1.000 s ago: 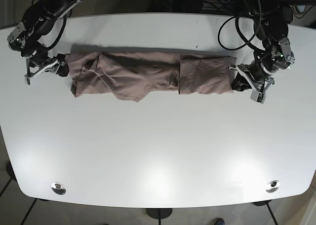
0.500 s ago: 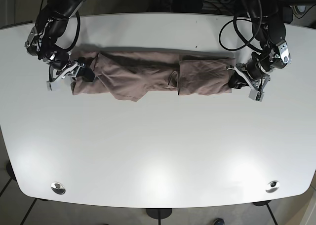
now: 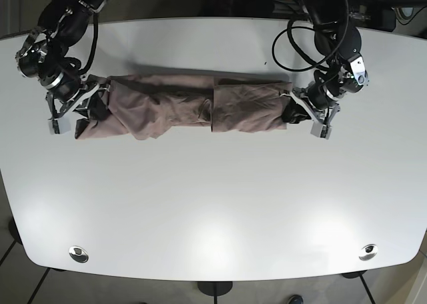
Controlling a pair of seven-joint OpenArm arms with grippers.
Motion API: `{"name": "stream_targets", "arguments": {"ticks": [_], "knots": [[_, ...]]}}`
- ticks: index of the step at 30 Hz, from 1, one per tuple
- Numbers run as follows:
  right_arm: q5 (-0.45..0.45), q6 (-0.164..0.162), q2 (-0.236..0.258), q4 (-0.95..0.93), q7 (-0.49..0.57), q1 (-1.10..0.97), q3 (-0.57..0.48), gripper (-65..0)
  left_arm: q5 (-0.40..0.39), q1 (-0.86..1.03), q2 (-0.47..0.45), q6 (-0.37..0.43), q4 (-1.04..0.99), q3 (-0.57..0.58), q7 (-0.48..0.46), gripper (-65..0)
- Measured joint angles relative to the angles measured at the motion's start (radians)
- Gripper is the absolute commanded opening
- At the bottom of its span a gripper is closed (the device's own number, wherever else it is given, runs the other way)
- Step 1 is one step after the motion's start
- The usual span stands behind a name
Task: Fold the T-shirt properly
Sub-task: 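Push both strip ends toward the middle with both grippers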
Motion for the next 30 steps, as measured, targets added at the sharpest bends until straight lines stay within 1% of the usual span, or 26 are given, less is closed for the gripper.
{"name": "stream_targets", "arguments": {"ticks": [1, 2, 4, 5, 7, 8, 9, 10, 14, 16, 17, 19, 20, 22, 23, 24, 25, 26, 27, 29, 30], "knots": [[0.010, 0.001, -0.021, 0.023, -0.019, 0.014, 0.000, -63.3, 0.015, -0.003, 0.022, 0.000, 0.000, 0.010, -0.001, -58.8], [0.043, 0.000, -0.037, 0.028, -0.047, 0.027, 0.000, -63.3, 0.029, -0.005, 0.039, 0.001, -0.003, 0.035, -0.005, -58.8], [0.122, 0.000, -0.066, 0.024, -0.082, 0.038, -0.005, -63.3, 0.024, -0.005, 0.070, 0.000, -0.024, 0.088, -0.009, -58.8], [0.140, -0.020, -0.077, 0.024, -0.080, 0.036, -0.029, -63.3, 0.021, -0.005, 0.086, -0.004, -0.033, 0.110, -0.009, -58.8], [0.147, -0.076, -0.095, 0.021, -0.082, 0.036, -0.103, -63.3, 0.018, -0.004, 0.119, -0.010, -0.048, 0.139, -0.008, -58.8], [0.154, -0.084, -0.107, 0.018, -0.080, 0.037, -0.135, -63.3, 0.017, -0.004, 0.130, -0.004, -0.052, 0.153, -0.007, -58.8], [0.153, -0.091, -0.132, 0.018, -0.048, 0.034, -0.172, -63.3, 0.015, -0.002, 0.134, 0.018, -0.051, 0.177, -0.007, -58.8], [0.155, -0.102, -0.141, 0.017, -0.027, 0.031, -0.197, -63.3, 0.014, -0.002, 0.134, 0.028, -0.051, 0.191, -0.007, -58.8], [0.152, -0.106, -0.137, 0.003, 0.000, 0.023, -0.306, -63.3, 0.015, -0.003, 0.137, 0.042, -0.051, 0.225, -0.006, -58.8], [0.152, -0.152, -0.136, 0.003, 0.002, 0.018, -0.353, -63.3, 0.016, -0.011, 0.142, 0.042, -0.055, 0.226, -0.002, -58.8], [0.149, -0.159, -0.133, 0.002, 0.008, 0.014, -0.382, -63.1, 0.016, -0.019, 0.141, 0.042, -0.060, 0.227, 0.007, -58.8], [0.153, -0.169, -0.119, -0.012, 0.044, 0.006, -0.448, -63.1, 0.009, -0.035, 0.141, 0.037, -0.089, 0.227, 0.006, -58.8], [0.153, -0.169, -0.105, -0.044, 0.080, 0.003, -0.493, -63.1, 0.001, -0.052, 0.141, 0.034, -0.119, 0.227, -0.003, -58.8], [0.117, -0.170, -0.086, -0.092, 0.111, 0.003, -0.546, -62.9, 0.000, -0.064, 0.142, 0.034, -0.140, 0.227, -0.004, -58.8], [0.094, -0.169, -0.080, -0.112, 0.126, 0.003, -0.565, -61.8, 0.000, -0.066, 0.142, 0.034, -0.141, 0.227, -0.005, -58.8], [0.039, -0.173, -0.073, -0.137, 0.150, 0.003, -0.584, -58.2, 0.000, -0.065, 0.142, 0.034, -0.141, 0.227, -0.008, -58.8], [0.006, -0.174, -0.073, -0.152, 0.173, 0.003, -0.585, -54.2, 0.000, -0.065, 0.142, 0.034, -0.141, 0.227, -0.008, -58.8], [-0.039, -0.174, -0.073, -0.169, 0.215, 0.003, -0.586, -46.8, -0.001, -0.065, 0.142, 0.034, -0.141, 0.227, -0.008, -58.8], [-0.064, -0.174, -0.074, -0.185, 0.239, 0.003, -0.588, -38.0, -0.001, -0.065, 0.142, 0.034, -0.141, 0.227, -0.008, -58.8], [-0.085, -0.175, -0.077, -0.198, 0.249, 0.003, -0.590, -26.8, 0.000, -0.065, 0.142, 0.034, -0.141, 0.227, -0.008, -58.8], [-0.085, -0.175, -0.078, -0.198, 0.248, 0.003, -0.590, -22.5, -0.001, -0.066, 0.142, 0.034, -0.141, 0.227, -0.008, -58.8]]}}
